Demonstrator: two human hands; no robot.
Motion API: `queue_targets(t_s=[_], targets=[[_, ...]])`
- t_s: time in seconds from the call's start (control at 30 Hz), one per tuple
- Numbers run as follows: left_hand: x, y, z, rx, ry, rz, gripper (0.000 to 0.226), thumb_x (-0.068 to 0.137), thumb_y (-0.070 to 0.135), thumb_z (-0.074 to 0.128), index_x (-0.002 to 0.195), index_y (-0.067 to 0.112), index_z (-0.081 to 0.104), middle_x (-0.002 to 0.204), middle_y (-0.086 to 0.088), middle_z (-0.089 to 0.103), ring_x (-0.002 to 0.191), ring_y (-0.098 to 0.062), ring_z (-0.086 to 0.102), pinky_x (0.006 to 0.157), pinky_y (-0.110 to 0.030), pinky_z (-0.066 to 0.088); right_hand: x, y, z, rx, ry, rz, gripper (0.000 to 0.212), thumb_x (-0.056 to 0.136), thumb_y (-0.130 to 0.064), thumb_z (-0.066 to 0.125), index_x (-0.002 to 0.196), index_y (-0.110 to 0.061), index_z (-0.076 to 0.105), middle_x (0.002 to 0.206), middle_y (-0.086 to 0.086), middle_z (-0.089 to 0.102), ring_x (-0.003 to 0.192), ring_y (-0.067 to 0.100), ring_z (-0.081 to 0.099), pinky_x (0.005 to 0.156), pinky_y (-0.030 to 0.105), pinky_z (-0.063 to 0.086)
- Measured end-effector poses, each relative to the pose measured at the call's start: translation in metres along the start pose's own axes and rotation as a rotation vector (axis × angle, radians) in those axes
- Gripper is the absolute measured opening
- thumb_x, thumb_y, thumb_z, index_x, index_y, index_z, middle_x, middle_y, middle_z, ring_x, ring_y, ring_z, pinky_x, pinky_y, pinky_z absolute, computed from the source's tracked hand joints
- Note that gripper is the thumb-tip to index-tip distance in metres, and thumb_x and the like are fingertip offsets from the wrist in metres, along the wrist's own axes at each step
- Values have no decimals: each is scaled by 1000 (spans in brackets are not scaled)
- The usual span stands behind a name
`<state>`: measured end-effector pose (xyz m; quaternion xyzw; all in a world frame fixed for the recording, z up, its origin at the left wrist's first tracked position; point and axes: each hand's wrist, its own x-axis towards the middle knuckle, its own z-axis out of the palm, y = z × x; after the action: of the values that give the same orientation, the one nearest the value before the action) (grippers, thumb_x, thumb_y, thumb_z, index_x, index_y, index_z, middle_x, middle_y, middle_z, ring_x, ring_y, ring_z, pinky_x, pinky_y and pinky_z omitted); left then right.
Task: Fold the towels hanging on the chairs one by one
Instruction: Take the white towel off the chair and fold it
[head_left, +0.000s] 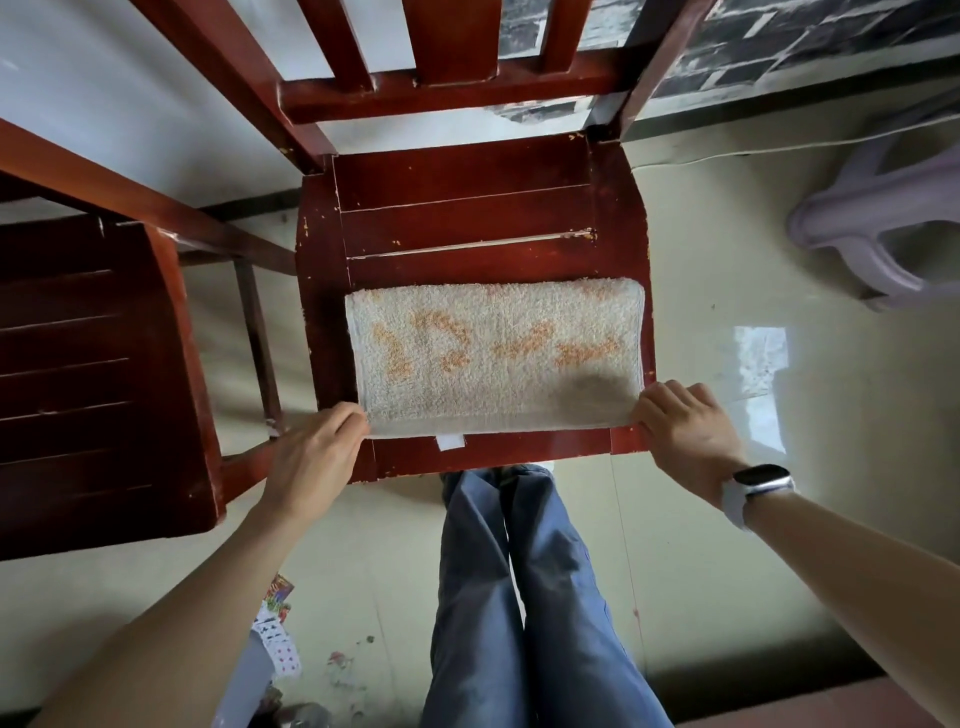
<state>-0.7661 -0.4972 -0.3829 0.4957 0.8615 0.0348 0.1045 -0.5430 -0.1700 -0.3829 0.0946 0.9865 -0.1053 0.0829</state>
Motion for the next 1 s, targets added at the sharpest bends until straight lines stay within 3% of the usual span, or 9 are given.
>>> queue_targets(t_s=[0.13,0.2,0.27,0.4,0.53,0.67,0.77,0.87,1.0], targets=[[-1,2,9,1,-77,-46,12,71,2,72,80,9,66,86,-2,67,63,-21,64,44,-28,47,2,-6,9,-58,-69,55,35,53,9,69,80,-10,58,75,11,62,61,30,59,56,35,45],[-2,2,9,-10,-102,-59,7,77,10,67,84,11,67,89,-2,66,72,-23,65,50,-30,50,0,-12,8,-71,-139,90,32,57,-3,72,87,-11,65,82,11,66,66,30,62,60,37,48],[0,6,5,-39,-82,-80,15,83,19,55,83,11,68,89,-4,64,78,-24,63,55,-31,50,-1,-18,3,-46,-145,117,21,70,-21,57,86,-12,67,84,9,67,69,30,63,64,37,48],[29,31,-2,-45,-63,-125,32,87,29,42,104,9,62,110,-11,60,104,-28,55,81,-41,52,20,-38,-1,-38,-68,98,32,79,-24,39,96,-11,63,99,11,65,92,31,63,81,41,45],[74,52,14,-34,-161,-115,64,82,50,47,137,20,35,147,-13,34,137,-32,21,109,-54,22,64,-62,12,-106,-143,70,56,83,-37,31,132,-15,47,141,13,45,131,32,41,108,58,15],[98,49,30,-23,-269,-159,108,61,72,58,145,36,2,155,-10,-8,140,-37,-11,103,-66,-4,96,-66,29,-98,-164,77,67,79,-56,35,140,-29,30,151,13,26,138,37,26,102,72,10],[102,36,32,-77,-368,-232,120,53,83,54,134,47,-27,142,0,-43,133,-32,-35,101,-68,-12,99,-56,40,-82,-178,82,72,75,-64,36,141,-37,25,153,9,23,139,36,23,99,74,10],[103,30,33,-83,-417,-253,122,51,86,52,127,49,-36,136,2,-51,129,-31,-43,102,-68,-13,97,-46,44,-103,-173,37,73,77,-68,33,142,-38,21,154,8,21,140,35,21,99,73,8],[105,28,29,-54,-409,-247,119,53,88,48,132,46,-31,141,-1,-44,129,-32,-41,102,-65,-17,89,-35,33,-100,-149,33,69,82,-66,33,143,-35,23,153,10,23,140,35,22,101,72,11]])
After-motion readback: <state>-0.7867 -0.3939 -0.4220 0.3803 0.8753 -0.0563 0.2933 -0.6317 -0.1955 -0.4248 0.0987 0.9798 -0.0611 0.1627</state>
